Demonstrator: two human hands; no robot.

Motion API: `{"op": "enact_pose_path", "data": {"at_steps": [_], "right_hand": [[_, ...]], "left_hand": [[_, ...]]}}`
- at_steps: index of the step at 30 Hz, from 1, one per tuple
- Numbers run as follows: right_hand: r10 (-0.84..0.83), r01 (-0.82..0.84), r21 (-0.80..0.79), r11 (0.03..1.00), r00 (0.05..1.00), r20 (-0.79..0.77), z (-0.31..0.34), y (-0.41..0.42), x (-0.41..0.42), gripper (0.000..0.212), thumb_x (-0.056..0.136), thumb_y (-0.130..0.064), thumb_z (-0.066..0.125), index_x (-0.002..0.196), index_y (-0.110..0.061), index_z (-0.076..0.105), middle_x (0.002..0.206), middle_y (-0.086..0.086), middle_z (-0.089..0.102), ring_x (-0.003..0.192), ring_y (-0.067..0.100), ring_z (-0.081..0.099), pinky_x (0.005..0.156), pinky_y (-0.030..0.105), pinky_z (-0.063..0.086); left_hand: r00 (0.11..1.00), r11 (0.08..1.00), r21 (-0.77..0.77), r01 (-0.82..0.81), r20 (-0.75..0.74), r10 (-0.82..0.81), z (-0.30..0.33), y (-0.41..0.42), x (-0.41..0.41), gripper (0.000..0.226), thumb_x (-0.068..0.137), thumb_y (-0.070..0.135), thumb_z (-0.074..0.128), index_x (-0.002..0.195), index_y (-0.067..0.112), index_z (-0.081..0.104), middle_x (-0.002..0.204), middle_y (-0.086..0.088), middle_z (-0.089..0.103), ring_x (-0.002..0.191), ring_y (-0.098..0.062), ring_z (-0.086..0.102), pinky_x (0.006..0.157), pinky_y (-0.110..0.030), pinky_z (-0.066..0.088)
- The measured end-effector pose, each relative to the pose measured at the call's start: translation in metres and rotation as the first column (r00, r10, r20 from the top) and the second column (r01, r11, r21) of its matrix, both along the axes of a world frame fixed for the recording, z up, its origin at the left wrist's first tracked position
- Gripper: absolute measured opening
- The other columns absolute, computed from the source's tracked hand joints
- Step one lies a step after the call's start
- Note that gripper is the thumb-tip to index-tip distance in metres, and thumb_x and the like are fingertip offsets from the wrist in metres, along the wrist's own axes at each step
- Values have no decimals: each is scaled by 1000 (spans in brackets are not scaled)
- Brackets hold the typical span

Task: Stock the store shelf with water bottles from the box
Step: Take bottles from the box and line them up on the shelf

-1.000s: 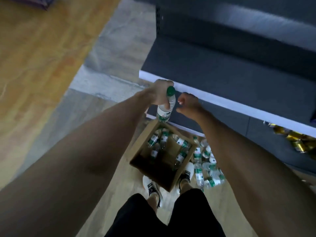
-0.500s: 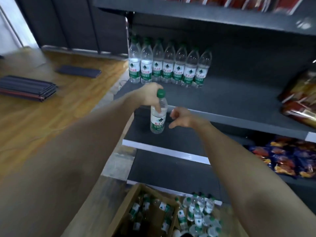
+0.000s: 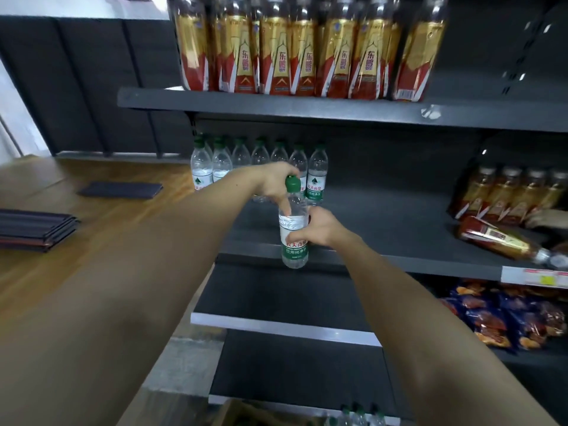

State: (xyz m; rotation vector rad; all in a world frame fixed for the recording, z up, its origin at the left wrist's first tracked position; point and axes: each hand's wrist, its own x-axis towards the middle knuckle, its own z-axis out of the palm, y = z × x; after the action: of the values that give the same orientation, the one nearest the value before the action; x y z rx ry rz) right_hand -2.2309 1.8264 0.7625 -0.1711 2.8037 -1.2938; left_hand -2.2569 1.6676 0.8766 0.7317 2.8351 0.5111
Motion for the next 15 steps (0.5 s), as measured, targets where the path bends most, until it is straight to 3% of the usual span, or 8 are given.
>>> {"op": "enact_pose_path", "data": {"at_steps": [3, 6, 8, 11, 15], "right_hand": [[-39, 38, 28, 999, 999, 8, 3, 23, -13, 50, 54, -31, 88, 100, -26, 68, 98, -8, 73, 89, 11, 70, 84, 37, 60], [-107, 107, 28, 994, 994, 4, 5, 47, -31, 53, 48, -40, 86, 96, -26, 69, 94, -9, 73, 86, 11, 71, 80, 38, 61], [-161, 162, 24, 987, 986, -31, 6, 62, -43, 55, 46, -44, 83, 97, -27, 70, 94, -9, 73, 87, 11, 70, 82, 37, 60], [-245, 247, 21, 969, 966, -79, 4, 81, -60, 55, 51, -45, 82, 102, -29, 70, 99, -8, 72, 93, 15, 68, 85, 36, 58], [-292, 296, 43, 954, 953, -83, -8, 101, -85, 54, 59, -41, 84, 109, -28, 70, 105, -4, 72, 98, 19, 67, 86, 32, 56]], "left_hand": [[998, 998, -35, -57, -25, 56, 2, 13, -22, 69, 61, 15, 92, 120, 9, 58, 108, -5, 67, 92, -25, 63, 77, -33, 52], [995, 992, -85, -90, -41, 87, -2, 19, -43, 46, 65, 22, 91, 99, 16, 61, 98, -6, 69, 93, -27, 66, 82, -37, 53], [995, 989, -113, -96, -32, 93, -9, 24, -55, 35, 69, 25, 89, 88, 19, 60, 90, -7, 71, 85, -25, 67, 73, -33, 52], [994, 983, -141, -113, -27, 111, -19, 36, -70, 29, 77, 26, 83, 96, 12, 65, 74, -5, 68, 63, -18, 59, 58, -26, 43], [991, 972, -196, -133, -23, 131, -27, 55, -84, 20, 86, 23, 75, 95, 9, 64, 56, 2, 57, 48, -12, 51, 51, -25, 40]]}}
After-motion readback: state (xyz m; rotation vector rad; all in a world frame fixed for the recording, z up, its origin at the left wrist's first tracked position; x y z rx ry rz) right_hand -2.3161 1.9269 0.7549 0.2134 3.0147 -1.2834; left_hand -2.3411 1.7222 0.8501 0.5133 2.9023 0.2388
